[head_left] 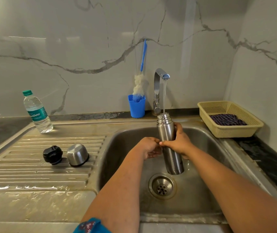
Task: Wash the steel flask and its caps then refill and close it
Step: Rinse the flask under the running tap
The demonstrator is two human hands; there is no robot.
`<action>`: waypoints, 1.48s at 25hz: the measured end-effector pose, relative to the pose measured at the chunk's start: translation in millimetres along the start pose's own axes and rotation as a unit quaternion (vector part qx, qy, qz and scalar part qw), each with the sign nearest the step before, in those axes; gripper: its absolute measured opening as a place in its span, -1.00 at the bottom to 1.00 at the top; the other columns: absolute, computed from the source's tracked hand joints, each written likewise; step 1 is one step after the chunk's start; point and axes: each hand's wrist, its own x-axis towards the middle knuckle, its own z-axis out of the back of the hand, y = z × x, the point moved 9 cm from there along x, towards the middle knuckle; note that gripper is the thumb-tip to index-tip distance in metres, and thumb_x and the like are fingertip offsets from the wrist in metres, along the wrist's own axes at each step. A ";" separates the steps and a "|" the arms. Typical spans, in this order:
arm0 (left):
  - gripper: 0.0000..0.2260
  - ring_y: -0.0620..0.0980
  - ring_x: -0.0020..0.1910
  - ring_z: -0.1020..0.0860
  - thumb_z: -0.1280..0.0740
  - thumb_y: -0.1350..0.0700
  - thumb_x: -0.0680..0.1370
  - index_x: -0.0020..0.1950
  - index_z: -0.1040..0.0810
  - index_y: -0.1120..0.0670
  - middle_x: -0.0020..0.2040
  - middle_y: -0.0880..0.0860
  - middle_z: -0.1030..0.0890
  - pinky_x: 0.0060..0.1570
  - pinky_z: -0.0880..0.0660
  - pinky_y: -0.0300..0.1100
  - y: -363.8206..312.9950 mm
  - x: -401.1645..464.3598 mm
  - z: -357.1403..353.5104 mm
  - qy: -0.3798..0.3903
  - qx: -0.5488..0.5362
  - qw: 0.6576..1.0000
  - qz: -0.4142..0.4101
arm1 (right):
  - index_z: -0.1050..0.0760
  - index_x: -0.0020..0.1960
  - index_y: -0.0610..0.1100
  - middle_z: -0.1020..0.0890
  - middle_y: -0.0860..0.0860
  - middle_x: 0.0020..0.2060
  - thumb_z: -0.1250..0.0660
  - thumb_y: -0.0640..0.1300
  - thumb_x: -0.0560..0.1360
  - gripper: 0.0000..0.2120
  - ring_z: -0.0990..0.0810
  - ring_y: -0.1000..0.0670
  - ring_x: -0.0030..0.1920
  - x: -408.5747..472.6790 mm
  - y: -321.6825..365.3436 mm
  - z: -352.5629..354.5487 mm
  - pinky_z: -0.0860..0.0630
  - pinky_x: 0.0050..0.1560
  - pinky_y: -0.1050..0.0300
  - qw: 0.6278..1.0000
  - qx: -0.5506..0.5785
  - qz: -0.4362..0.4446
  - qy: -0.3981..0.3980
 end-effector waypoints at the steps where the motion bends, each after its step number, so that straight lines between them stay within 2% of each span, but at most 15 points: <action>1: -0.77 -0.02 -0.09 -0.64 -0.21 0.26 0.62 0.11 -0.63 0.06 -0.04 0.08 -0.68 0.03 -0.56 -0.12 0.8 1.2 1.4 0.000 -0.001 1.000 0.000 | -0.02 0.49 0.07 -0.39 -0.10 0.35 -0.57 -0.13 0.30 -0.03 -0.44 -0.17 0.30 -0.7 0.9 1.4 -0.43 0.24 -0.11 1.000 0.001 0.001 -0.001; 3: -0.76 -0.02 -0.08 -0.64 -0.20 0.25 0.62 0.07 -0.65 0.05 -0.04 0.06 -0.69 0.06 -0.53 -0.11 3.1 2.7 5.2 -0.007 -0.009 1.000 0.002 | -0.04 0.49 0.06 -0.41 -0.09 0.35 -0.58 -0.09 0.30 -0.04 -0.45 -0.14 0.29 -1.7 10.9 8.5 -0.43 0.22 -0.07 1.000 -0.001 0.024 -0.018; 7: -0.77 -0.01 -0.06 -0.61 -0.20 0.17 0.63 0.18 -0.62 0.10 0.11 0.08 -0.68 -0.09 -0.47 -0.16 6.0 1.9 24.4 -0.070 -0.043 0.996 0.012 | -0.08 0.49 0.03 -0.45 -0.04 0.32 -0.58 -0.04 0.30 -0.06 -0.47 -0.09 0.26 -5.2 21.9 22.7 -0.43 0.19 -0.01 0.994 0.023 0.053 -0.092; 10: -0.82 0.00 -0.04 -0.61 -0.23 0.17 0.62 0.13 -0.61 0.10 0.11 0.08 -0.67 -0.13 -0.47 -0.19 12.7 -5.1 33.6 -0.100 -0.074 0.992 0.020 | -0.06 0.50 -0.02 -0.42 -0.11 0.36 -0.57 -0.07 0.31 -0.05 -0.43 -0.15 0.32 -13.4 6.6 3.3 -0.41 0.28 -0.09 0.999 -0.031 0.007 -0.030; 13: -0.85 -0.01 -0.10 -0.60 -0.24 0.19 0.61 -0.01 -0.61 0.09 0.08 0.09 -0.68 -0.21 -0.44 -0.23 14.0 -13.4 39.1 -0.119 -0.074 0.990 0.022 | -0.08 0.49 0.01 -0.45 -0.09 0.32 -0.57 -0.10 0.31 -0.08 -0.45 -0.14 0.30 -19.8 22.8 15.8 -0.40 0.28 -0.08 0.996 -0.006 0.050 -0.076; 15: -0.85 -0.02 -0.14 -0.57 -0.24 0.20 0.61 -0.04 -0.60 0.09 0.02 0.08 -0.66 -0.24 -0.42 -0.25 12.0 -16.9 41.7 -0.132 -0.082 0.988 0.014 | -0.07 0.49 0.02 -0.45 -0.10 0.33 -0.59 -0.08 0.29 -0.05 -0.46 -0.14 0.30 -20.4 25.0 17.4 -0.42 0.26 -0.09 0.998 -0.010 0.040 -0.058; 18: -0.87 -0.04 -0.17 -0.56 -0.25 0.20 0.61 -0.01 -0.60 0.09 0.00 0.08 -0.65 -0.24 -0.43 -0.26 12.2 -19.4 41.0 -0.141 -0.086 0.986 0.011 | -0.09 0.49 0.01 -0.44 -0.10 0.33 -0.60 -0.02 0.26 -0.03 -0.49 -0.14 0.24 -22.9 4.7 22.9 -0.48 0.17 -0.08 1.000 -0.021 -0.021 0.004; 21: -0.85 -0.05 -0.15 -0.58 -0.28 0.20 0.62 0.13 -0.60 0.14 0.04 0.08 -0.65 -0.20 -0.49 -0.24 9.4 -20.6 36.4 -0.123 -0.105 0.987 0.001 | -0.20 0.43 -0.07 -0.53 -0.14 0.15 -0.57 -0.01 0.31 -0.18 -0.57 -0.14 0.05 -34.6 -13.5 31.0 -0.59 -0.03 -0.10 0.981 0.125 -0.142 0.052; 23: -0.78 0.00 -0.04 -0.62 -0.30 0.20 0.62 0.26 -0.55 0.13 0.15 0.10 -0.63 -0.15 -0.60 -0.20 4.8 -25.0 24.5 -0.059 -0.117 0.991 -0.005 | -0.29 0.37 -0.14 -0.57 -0.20 0.10 -0.54 0.05 0.32 -0.25 -0.61 -0.19 0.04 -44.7 -21.1 23.0 -0.61 -0.01 -0.17 0.946 0.207 -0.224 0.111; 25: -0.64 -0.01 -0.01 -0.62 -0.31 0.29 0.59 0.37 -0.47 0.04 0.23 0.11 -0.56 -0.22 -0.62 -0.23 -6.4 -31.9 10.8 0.015 -0.068 0.996 -0.057 | -0.35 0.32 -0.15 -0.59 -0.25 0.10 -0.51 0.11 0.33 -0.31 -0.63 -0.24 0.06 -53.3 -21.5 9.8 -0.61 -0.01 -0.17 0.915 0.258 -0.260 0.171; 27: -0.45 -0.09 0.07 -0.57 -0.41 0.32 0.51 0.43 -0.41 -0.05 0.30 0.05 -0.50 -0.18 -0.58 -0.32 -26.7 -31.6 -0.3 0.048 0.075 0.982 -0.167 | -0.43 0.25 -0.18 -0.62 -0.27 0.08 -0.47 0.15 0.36 -0.39 -0.65 -0.23 0.04 -54.9 -16.8 4.0 -0.61 -0.03 -0.12 0.900 0.286 -0.257 0.207; 29: -0.36 -0.11 0.18 -0.52 -0.55 0.18 0.39 0.40 -0.41 -0.13 0.33 -0.01 -0.47 0.02 -0.57 -0.26 -39.2 -32.5 -12.4 0.033 0.230 0.943 -0.238 | -0.50 0.22 -0.24 -0.67 -0.25 0.00 -0.44 0.14 0.39 -0.43 -0.68 -0.19 -0.06 -53.6 -14.9 5.0 -0.63 -0.11 -0.06 0.896 0.306 -0.249 0.205; 30: -0.32 -0.10 0.23 -0.50 -0.61 0.06 0.32 0.37 -0.43 -0.17 0.33 -0.04 -0.46 0.17 -0.55 -0.14 -41.5 -31.5 -16.5 0.020 0.271 0.928 -0.255 | -0.51 0.21 -0.27 -0.68 -0.27 -0.05 -0.43 0.12 0.43 -0.46 -0.70 -0.19 -0.14 -52.0 -17.0 6.9 -0.65 -0.21 -0.02 0.891 0.320 -0.255 0.194; 33: -0.23 0.00 0.35 -0.42 -0.65 -0.07 0.16 0.31 -0.40 -0.21 0.35 -0.07 -0.45 0.36 -0.41 0.09 -42.0 -30.1 -16.5 -0.011 0.262 0.927 -0.268 | -0.41 0.26 -0.41 -0.62 -0.42 -0.17 -0.24 0.09 0.57 -0.44 -0.69 -0.17 -0.36 -56.8 -20.3 10.9 -0.63 -0.42 0.12 0.863 0.357 -0.298 0.198; 37: -0.20 0.04 0.28 -0.50 -0.63 0.09 0.27 0.44 -0.36 -0.02 0.29 -0.01 -0.53 0.27 -0.50 0.00 -44.6 -51.4 -11.5 -0.010 0.203 0.947 -0.248 | -0.39 0.28 -0.38 -0.63 -0.39 -0.24 -0.10 0.09 0.63 -0.47 -0.68 -0.10 -0.42 -55.8 -8.2 21.9 -0.63 -0.39 0.18 0.869 0.363 -0.267 0.205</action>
